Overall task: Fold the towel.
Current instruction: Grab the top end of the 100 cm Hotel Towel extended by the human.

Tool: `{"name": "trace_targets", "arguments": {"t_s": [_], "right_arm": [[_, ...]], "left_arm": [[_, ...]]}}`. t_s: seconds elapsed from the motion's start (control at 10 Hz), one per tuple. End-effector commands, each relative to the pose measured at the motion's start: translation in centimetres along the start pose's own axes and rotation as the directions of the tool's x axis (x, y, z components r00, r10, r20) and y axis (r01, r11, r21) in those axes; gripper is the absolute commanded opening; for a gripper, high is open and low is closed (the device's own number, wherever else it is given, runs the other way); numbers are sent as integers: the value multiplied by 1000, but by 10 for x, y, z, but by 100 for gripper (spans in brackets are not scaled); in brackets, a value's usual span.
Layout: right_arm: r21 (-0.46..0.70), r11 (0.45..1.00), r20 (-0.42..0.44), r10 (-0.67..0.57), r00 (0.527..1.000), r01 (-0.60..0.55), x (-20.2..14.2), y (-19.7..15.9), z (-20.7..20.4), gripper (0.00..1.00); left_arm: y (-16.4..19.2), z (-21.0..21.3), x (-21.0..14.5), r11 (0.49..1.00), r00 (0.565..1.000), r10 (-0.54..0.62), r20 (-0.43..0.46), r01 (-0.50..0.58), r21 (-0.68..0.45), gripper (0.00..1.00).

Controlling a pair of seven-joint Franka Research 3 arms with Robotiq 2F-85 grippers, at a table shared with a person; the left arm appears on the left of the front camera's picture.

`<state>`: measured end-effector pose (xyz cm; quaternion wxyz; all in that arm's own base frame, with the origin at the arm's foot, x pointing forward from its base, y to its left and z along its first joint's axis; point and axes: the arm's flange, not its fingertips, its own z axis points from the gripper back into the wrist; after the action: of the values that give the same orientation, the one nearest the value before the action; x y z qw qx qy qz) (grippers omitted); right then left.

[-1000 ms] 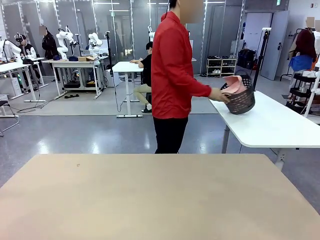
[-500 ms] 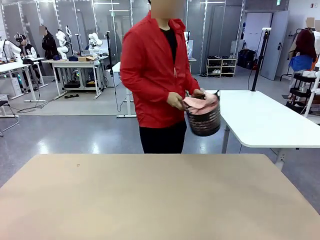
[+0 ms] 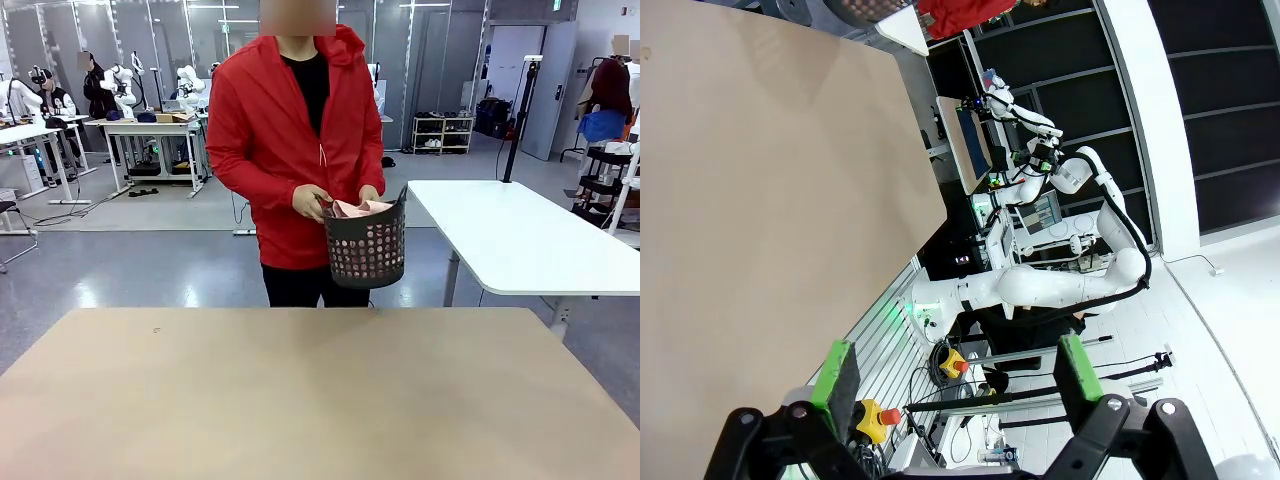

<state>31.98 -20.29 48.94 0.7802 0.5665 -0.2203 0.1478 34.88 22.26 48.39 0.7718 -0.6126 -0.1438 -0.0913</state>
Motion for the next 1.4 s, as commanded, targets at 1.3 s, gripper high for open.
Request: {"name": "trace_targets", "arguments": {"t_s": [1.3], "right_arm": [[15,1000,8,22,1000,-22,2,0,1,100]], "left_arm": [[0,1,0,1000,1000,-9,-2,9,-12,100]]}}
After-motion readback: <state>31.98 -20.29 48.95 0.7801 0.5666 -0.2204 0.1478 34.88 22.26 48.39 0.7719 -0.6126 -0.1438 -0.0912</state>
